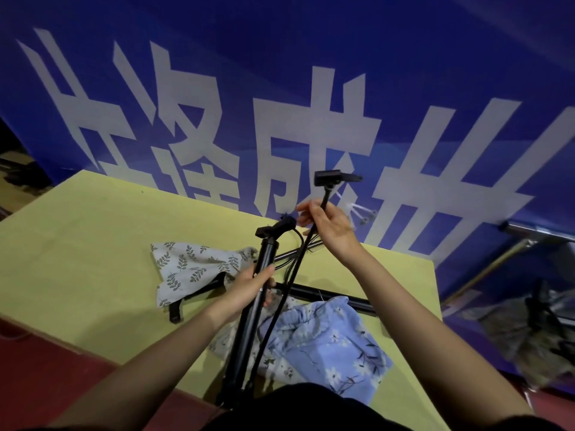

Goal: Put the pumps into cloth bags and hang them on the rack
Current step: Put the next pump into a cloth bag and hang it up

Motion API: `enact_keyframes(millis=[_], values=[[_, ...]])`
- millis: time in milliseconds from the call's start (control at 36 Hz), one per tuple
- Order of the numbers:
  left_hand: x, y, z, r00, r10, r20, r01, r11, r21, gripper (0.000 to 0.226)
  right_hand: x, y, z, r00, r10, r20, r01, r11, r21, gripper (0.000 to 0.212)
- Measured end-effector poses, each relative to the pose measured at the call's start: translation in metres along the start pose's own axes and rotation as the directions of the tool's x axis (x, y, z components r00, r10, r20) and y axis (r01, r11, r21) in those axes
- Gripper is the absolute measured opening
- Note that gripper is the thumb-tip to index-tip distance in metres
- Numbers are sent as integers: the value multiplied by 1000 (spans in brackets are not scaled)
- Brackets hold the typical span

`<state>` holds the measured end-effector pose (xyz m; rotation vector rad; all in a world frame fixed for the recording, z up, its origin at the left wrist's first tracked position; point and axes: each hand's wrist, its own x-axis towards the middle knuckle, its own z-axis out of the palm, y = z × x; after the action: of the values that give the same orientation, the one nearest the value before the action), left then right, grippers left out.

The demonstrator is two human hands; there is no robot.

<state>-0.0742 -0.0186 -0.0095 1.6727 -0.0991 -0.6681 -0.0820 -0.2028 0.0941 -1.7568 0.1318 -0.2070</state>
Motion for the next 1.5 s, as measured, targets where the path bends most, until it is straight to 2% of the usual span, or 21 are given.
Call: enact_keyframes(millis=[56, 83, 194, 278, 333, 444, 500, 583, 694, 861, 1028, 1139, 1222, 1306, 1500], values=[[-1, -1, 1, 1000, 3, -21, -3, 1000, 5, 39, -4, -1, -7, 997, -74, 20, 76, 945, -317, 36], [-1, -1, 1, 1000, 6, -21, -6, 1000, 19, 42, -5, 0, -11, 994, -109, 4, 101, 903, -418, 39], [-2, 0, 8, 1000, -1, 20, 0, 1000, 27, 43, -3, 7, -17, 982, -130, -137, 94, 967, -238, 43], [-3, 1, 15, 998, 6, 55, -5, 1000, -13, 45, 3, 11, -18, 988, -98, -122, 60, 958, -280, 40], [-5, 2, 16, 998, 9, 68, -8, 1000, -23, 39, 3, 10, -18, 992, -86, -91, 59, 961, -272, 39], [-12, 6, 18, 995, 19, 96, -12, 997, -80, 24, 2, 11, -17, 999, 0, -54, -8, 989, -145, 42], [-14, 8, 20, 997, 1, 82, 2, 999, -44, 17, 3, 14, -19, 996, 56, -64, -62, 994, -88, 46], [-15, 9, 23, 994, -35, 100, 28, 997, 74, 28, 4, 21, -21, 987, 130, -91, -134, 990, -41, 51], [-23, 11, 29, 988, -49, 147, 38, 996, 80, 21, 2, 30, -21, 981, 168, -99, -171, 985, -23, 50], [-27, 10, 34, 986, -48, 157, 28, 992, 124, 26, -1, 37, -20, 978, 176, -109, -185, 979, -87, 52], [-32, 13, 29, 987, 19, 157, -35, 995, 98, 25, -1, 45, -26, 966, 182, -182, -196, 978, -65, 52], [-35, 20, 30, 979, 21, 205, -60, 981, 185, 30, -2, 49, -26, 961, 208, -182, -217, 976, -29, 51], [-37, 22, 35, 972, 36, 232, -91, 968, 235, 22, -2, 51, -27, 954, 234, -189, -237, 971, 4, 50], [-36, 23, 36, 971, 56, 233, -110, 967, 228, 19, -3, 55, -29, 946, 259, -194, -255, 966, 47, 50], [-31, 23, 36, 956, 21, 294, -57, 992, 117, 17, -8, 58, -34, 922, 317, -220, -282, 943, 179, 50]])
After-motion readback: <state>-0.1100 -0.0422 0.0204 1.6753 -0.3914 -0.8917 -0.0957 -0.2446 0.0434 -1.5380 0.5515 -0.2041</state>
